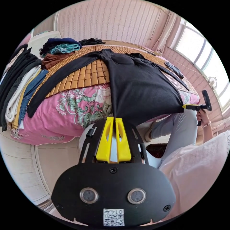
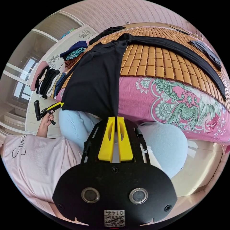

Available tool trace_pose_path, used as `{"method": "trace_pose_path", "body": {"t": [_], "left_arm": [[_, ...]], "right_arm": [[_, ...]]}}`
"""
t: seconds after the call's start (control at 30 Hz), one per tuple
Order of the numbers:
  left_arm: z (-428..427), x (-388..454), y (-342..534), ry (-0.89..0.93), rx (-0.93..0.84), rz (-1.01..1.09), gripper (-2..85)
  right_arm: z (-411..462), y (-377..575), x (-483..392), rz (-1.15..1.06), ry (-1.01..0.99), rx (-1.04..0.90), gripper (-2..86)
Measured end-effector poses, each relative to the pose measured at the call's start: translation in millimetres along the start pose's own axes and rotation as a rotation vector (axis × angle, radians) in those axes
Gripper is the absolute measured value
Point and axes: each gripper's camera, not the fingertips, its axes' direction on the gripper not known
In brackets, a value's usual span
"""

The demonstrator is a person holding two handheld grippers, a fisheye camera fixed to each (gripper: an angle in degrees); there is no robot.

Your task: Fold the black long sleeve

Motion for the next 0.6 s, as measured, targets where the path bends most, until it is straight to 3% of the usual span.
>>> {"method": "trace_pose_path", "body": {"t": [0.17, 0.3, 0.47, 0.6], "left_arm": [[14, 1, 6, -0.040, 0.023, -0.012, 4.9], [11, -3, 19, -0.097, 0.076, -0.004, 5.0], [15, -18, 43, 0.062, 0.173, -0.057, 2.7], [25, 12, 29, 0.169, 0.259, 0.044, 0.1]], "right_arm": [[-40, 5, 6, 0.029, 0.068, 0.059, 3.7], [-88, 12, 20, 0.077, 0.121, 0.237, 5.7], [-156, 7, 36, 0.072, 0.226, 0.477, 9.0], [-216, -2, 80, 0.274, 0.371, 0.739, 10.6]]}}
